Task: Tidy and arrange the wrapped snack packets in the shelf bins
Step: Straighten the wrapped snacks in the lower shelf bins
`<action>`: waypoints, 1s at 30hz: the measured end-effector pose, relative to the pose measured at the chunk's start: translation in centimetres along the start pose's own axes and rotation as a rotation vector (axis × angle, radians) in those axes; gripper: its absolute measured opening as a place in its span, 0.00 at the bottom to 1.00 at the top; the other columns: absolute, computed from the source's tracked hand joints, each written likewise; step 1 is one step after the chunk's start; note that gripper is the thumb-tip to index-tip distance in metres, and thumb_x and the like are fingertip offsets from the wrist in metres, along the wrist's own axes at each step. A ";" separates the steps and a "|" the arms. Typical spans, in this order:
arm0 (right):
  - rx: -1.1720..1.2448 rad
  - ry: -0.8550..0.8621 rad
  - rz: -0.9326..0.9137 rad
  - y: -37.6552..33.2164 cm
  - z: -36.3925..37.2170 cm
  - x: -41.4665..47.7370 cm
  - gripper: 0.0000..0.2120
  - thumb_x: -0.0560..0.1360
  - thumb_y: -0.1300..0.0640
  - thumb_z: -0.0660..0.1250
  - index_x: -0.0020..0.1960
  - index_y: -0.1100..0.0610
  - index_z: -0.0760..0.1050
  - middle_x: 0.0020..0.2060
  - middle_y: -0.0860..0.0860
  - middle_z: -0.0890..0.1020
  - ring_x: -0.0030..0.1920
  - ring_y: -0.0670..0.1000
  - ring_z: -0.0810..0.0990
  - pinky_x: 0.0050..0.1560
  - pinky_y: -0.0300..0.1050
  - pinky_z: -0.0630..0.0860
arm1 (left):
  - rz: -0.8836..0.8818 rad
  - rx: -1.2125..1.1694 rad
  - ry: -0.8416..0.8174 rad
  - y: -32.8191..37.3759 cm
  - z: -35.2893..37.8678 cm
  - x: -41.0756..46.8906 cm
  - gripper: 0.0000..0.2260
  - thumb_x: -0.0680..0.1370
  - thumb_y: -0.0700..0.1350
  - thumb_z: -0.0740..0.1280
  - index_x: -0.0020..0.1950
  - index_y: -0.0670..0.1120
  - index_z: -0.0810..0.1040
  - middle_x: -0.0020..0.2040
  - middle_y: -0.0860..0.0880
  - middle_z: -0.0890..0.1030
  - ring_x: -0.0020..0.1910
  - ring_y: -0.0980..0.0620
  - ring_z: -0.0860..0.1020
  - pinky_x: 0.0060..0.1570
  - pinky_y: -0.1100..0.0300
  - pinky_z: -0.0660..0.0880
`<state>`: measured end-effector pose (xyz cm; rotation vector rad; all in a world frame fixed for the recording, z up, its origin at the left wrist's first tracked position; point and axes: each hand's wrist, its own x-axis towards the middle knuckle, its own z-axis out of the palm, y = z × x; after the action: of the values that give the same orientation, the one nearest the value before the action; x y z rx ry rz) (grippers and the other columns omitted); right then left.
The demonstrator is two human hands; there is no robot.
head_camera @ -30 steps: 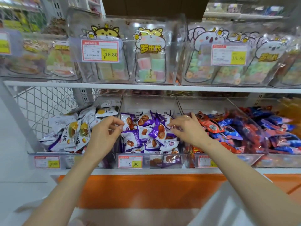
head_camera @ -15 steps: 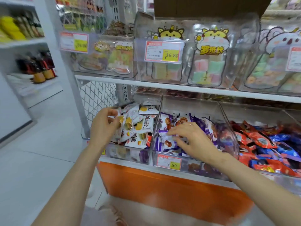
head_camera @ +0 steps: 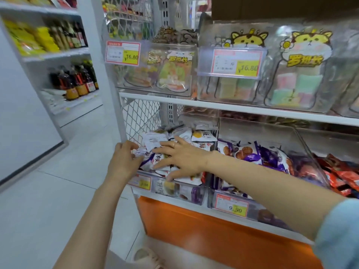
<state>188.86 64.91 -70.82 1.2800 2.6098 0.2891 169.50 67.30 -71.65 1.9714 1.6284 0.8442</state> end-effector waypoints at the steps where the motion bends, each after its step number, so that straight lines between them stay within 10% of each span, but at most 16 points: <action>1: -0.012 -0.008 -0.004 0.5 0.2 0.5 0.24 0.78 0.39 0.56 0.73 0.39 0.60 0.77 0.47 0.51 0.76 0.53 0.46 0.73 0.61 0.40 | 0.016 0.006 0.014 -0.1 -0.2 0.0 0.14 0.75 0.39 0.68 0.60 0.40 0.73 0.59 0.40 0.70 0.53 0.43 0.77 0.51 0.52 0.74; 11: 0.105 0.023 0.087 6.3 0.6 2.9 0.20 0.79 0.44 0.59 0.70 0.41 0.65 0.76 0.47 0.55 0.76 0.52 0.51 0.74 0.55 0.51 | 0.022 0.067 -0.068 -0.9 1.8 1.0 0.14 0.75 0.39 0.67 0.60 0.43 0.73 0.59 0.45 0.78 0.57 0.44 0.76 0.54 0.51 0.75; 25: 0.176 -0.013 0.270 6.9 -0.1 4.0 0.23 0.77 0.39 0.60 0.70 0.41 0.66 0.76 0.47 0.55 0.77 0.52 0.47 0.73 0.59 0.35 | 0.109 0.294 -0.033 -0.4 3.5 0.6 0.08 0.75 0.41 0.67 0.54 0.43 0.78 0.55 0.45 0.78 0.56 0.44 0.73 0.44 0.56 0.69; 30: 0.251 0.076 0.231 5.3 -0.9 3.3 0.25 0.75 0.42 0.65 0.70 0.48 0.68 0.73 0.49 0.64 0.73 0.52 0.59 0.73 0.55 0.54 | 0.124 0.248 0.112 0.7 0.9 -0.2 0.03 0.75 0.42 0.69 0.48 0.44 0.79 0.49 0.49 0.76 0.54 0.47 0.73 0.41 0.58 0.65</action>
<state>190.60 70.65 -68.89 1.6889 2.6266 0.0473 170.60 67.00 -71.89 2.2510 1.7617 0.8463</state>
